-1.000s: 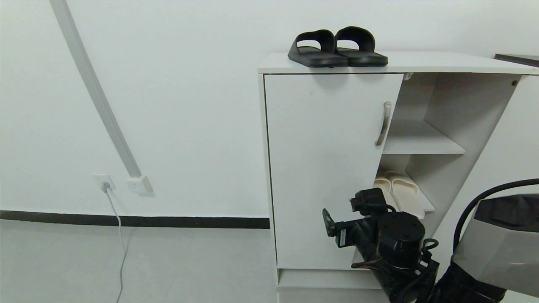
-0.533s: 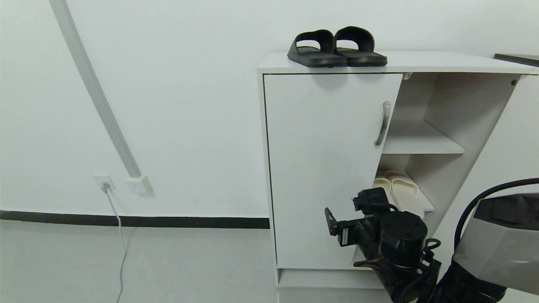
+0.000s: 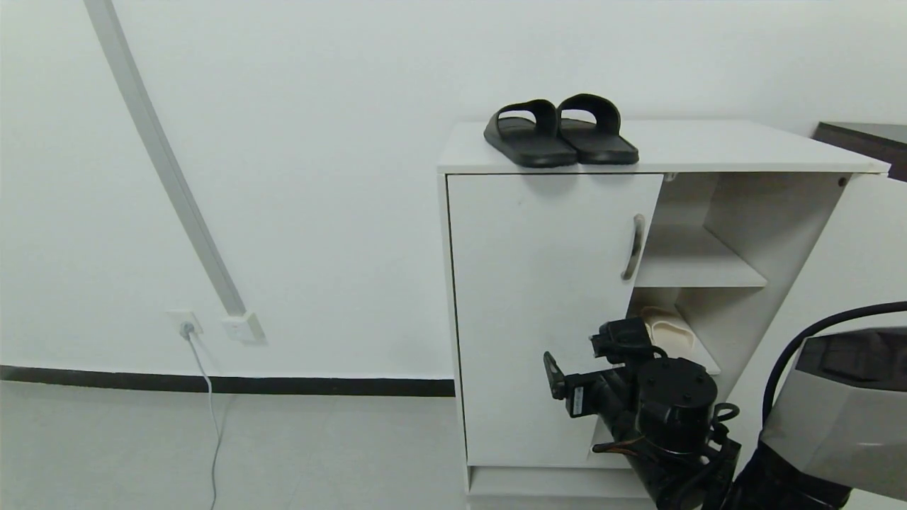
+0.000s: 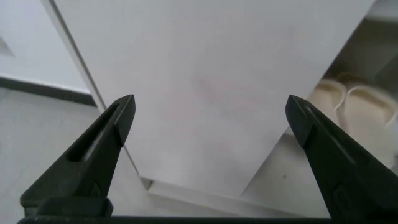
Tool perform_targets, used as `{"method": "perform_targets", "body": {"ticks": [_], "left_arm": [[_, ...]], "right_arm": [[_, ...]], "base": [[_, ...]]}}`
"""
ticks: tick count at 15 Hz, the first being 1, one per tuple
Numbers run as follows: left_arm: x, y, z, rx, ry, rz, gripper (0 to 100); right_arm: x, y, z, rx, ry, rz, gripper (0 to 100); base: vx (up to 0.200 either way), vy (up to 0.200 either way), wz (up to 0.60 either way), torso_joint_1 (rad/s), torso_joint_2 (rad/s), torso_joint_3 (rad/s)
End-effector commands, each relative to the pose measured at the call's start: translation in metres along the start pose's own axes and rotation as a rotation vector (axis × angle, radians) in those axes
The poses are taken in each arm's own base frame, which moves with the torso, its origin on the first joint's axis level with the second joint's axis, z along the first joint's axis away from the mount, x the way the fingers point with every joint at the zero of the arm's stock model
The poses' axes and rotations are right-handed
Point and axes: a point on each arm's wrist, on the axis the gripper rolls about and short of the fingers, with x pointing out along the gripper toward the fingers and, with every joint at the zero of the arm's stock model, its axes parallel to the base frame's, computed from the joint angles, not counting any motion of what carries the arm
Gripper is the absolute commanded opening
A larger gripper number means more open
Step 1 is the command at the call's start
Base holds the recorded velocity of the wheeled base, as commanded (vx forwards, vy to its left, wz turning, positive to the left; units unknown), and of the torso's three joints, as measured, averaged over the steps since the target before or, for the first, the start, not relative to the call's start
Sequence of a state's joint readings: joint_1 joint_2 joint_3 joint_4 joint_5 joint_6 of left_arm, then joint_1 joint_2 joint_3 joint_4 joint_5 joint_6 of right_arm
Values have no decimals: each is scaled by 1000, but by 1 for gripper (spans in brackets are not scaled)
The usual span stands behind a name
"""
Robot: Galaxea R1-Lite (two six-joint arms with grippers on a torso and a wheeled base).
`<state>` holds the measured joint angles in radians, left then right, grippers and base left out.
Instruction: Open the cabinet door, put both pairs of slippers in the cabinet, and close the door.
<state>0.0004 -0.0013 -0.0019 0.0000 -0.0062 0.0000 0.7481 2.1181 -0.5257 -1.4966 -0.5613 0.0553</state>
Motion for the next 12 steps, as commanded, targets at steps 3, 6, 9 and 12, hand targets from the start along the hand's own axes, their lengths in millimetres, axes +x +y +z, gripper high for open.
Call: {"method": "perform_targets", "body": {"ticks": [3,6,9,12], "left_arm": [[0,0,0,0,2,1,0],[0,0,0,0,2,1,0],[0,0,0,0,2,1,0],[0,0,0,0,2,1,0]], "right_arm": [[0,0,0,0,-1,0,100],[0,1,0,0,-1,2,100],[0,1,0,0,-1,3,100],[-1,1,0,-1,1,3,100]], "base": [[0,0,0,115,-461,-354],[0,0,0,139,-466,-331],[0,0,0,152,-471,-321],[0,0,0,181,-495,-323]]}}
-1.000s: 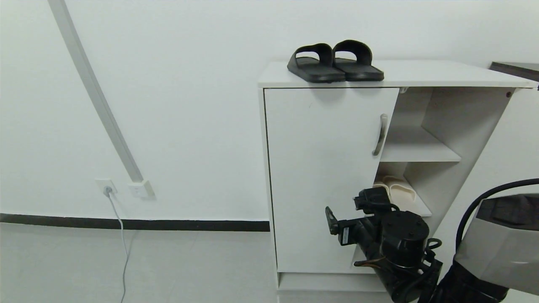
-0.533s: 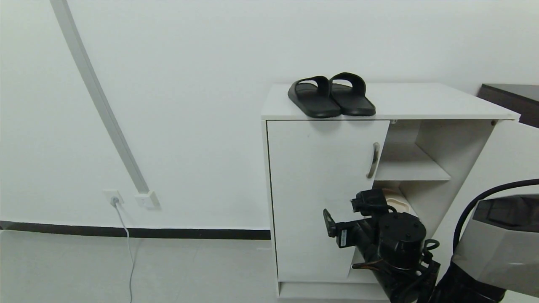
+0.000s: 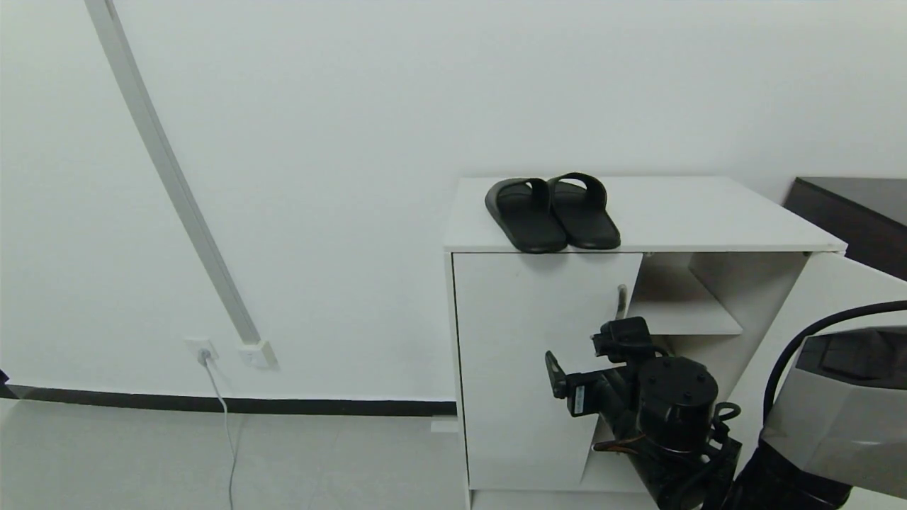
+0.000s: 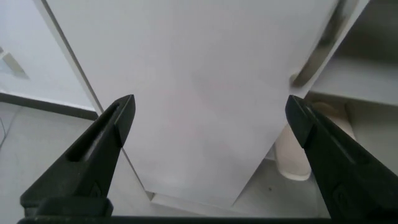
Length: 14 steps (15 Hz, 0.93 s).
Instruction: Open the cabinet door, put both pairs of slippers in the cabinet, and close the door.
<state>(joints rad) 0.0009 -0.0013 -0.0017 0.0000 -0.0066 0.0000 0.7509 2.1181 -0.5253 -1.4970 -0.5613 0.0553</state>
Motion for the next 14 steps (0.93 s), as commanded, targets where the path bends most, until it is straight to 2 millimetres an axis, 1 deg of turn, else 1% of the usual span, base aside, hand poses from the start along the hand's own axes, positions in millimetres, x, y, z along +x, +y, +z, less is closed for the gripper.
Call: {"method": "perform_targets", "body": {"ticks": [1,8,14], "left_arm": [[0,0,0,0,1,-2,0],[0,0,0,0,1,0,0],[0,0,0,0,1,1,0]], "right_arm": [[0,0,0,-1,1,1,100],[-1,0,-1,-3,5,0,100],[-2,-1,-2,-6,9,3,100]], "base": [[0,0,0,198,-520,-325],[0,0,0,221,-533,-318],[0,0,0,260,-592,-334]]}}
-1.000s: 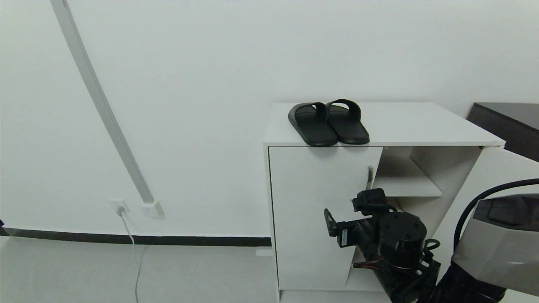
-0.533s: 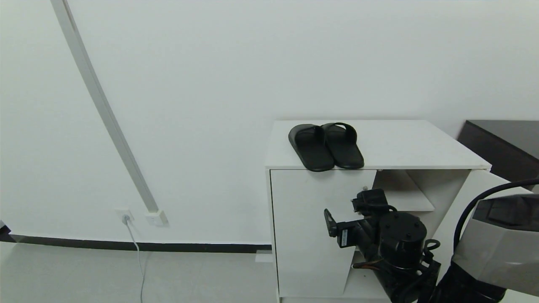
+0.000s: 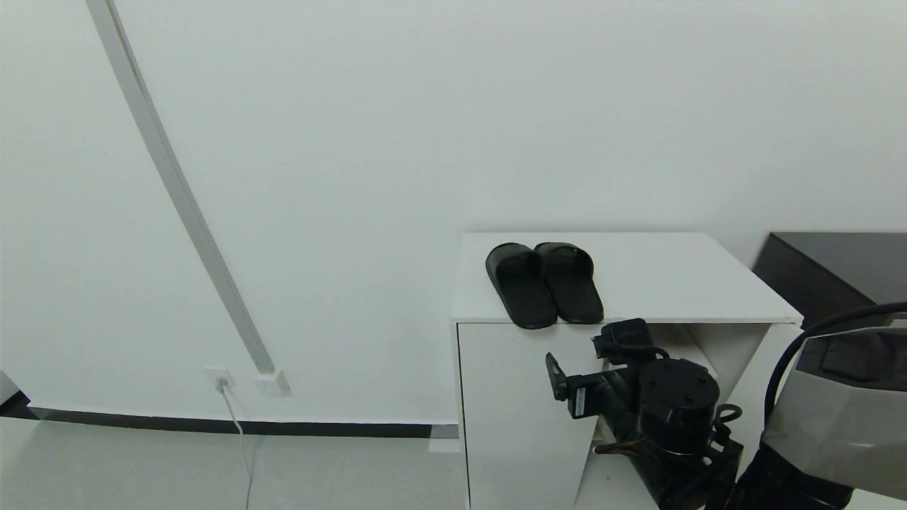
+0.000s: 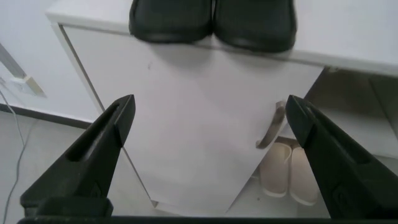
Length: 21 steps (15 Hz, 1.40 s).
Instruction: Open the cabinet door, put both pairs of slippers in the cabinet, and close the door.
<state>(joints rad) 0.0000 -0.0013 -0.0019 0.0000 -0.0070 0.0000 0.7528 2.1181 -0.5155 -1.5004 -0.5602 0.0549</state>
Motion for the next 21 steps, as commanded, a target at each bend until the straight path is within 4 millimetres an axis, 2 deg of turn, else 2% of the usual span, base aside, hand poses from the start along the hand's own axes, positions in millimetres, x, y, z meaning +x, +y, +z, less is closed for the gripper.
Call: {"method": "perform_targets", "body": {"ticks": [1,4,5,8,10,11,12,13,18,21], "left_arm": [[0,0,0,0,2,1,0],[0,0,0,2,2,1,0],[0,0,0,3,2,-1,0],[0,0,0,6,2,-1,0],[0,0,0,6,2,-1,0],[0,0,0,6,2,-1,0],[0,0,-1,6,3,-2,0],[0,0,0,5,2,-2,0],[0,0,0,5,2,-2,0],[0,0,0,5,3,-4,0]], "right_arm": [[-2,-2,-3,-10,14,0,100],[-2,-2,-7,-66,16,3,100],[0,-1,-3,-79,-4,24,100],[25,-5,27,-57,-21,1,100],[34,-1,59,15,1,-5,100],[34,-1,59,15,1,-5,100],[39,3,87,54,41,-7,100],[40,5,94,70,59,-8,100],[42,5,94,76,86,-16,100],[41,5,90,72,97,-14,100]], "base": [[0,0,0,222,-481,-271],[0,0,0,49,-109,-57],[0,0,0,0,0,0],[0,0,0,0,0,0],[0,0,0,0,0,0],[0,0,0,0,0,0],[0,0,0,0,0,0],[0,0,0,0,0,0],[0,0,0,0,0,0],[200,0,0,-2,-2,1]]}}
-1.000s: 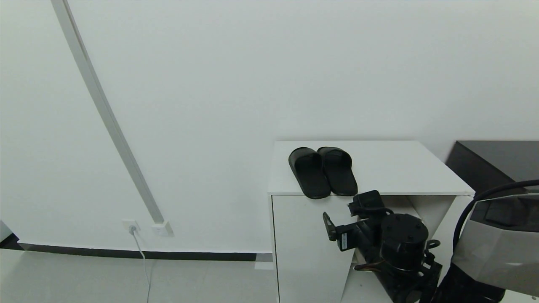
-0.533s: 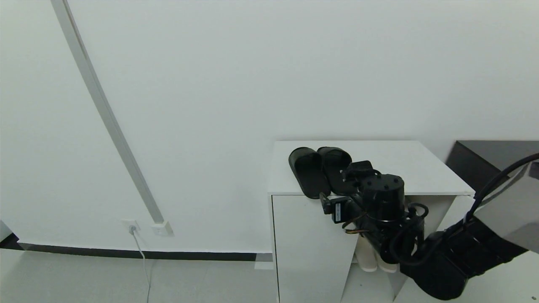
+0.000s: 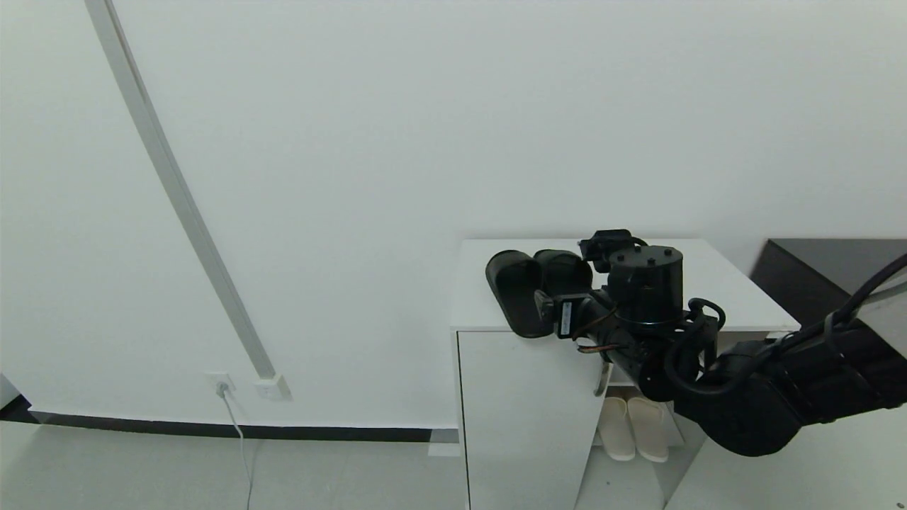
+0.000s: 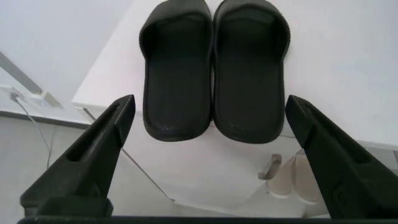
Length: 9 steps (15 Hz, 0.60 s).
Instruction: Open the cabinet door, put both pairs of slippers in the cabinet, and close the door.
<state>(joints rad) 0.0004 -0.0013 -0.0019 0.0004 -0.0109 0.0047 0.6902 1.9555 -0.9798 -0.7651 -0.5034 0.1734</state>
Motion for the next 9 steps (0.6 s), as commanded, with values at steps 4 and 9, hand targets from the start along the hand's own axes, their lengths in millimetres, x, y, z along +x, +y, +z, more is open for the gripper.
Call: {"method": "perform_targets", "body": {"ticks": [4,9], "left_arm": [[0,0,0,0,3,1,0],[0,0,0,-2,1,3,0]], "right_arm": [[-4,0,-12,-19,34,8,100],[7,7,-37,-34,50,21,100]], "base": [[200,0,0,1,0,0],[80,0,0,1,0,0]]}}
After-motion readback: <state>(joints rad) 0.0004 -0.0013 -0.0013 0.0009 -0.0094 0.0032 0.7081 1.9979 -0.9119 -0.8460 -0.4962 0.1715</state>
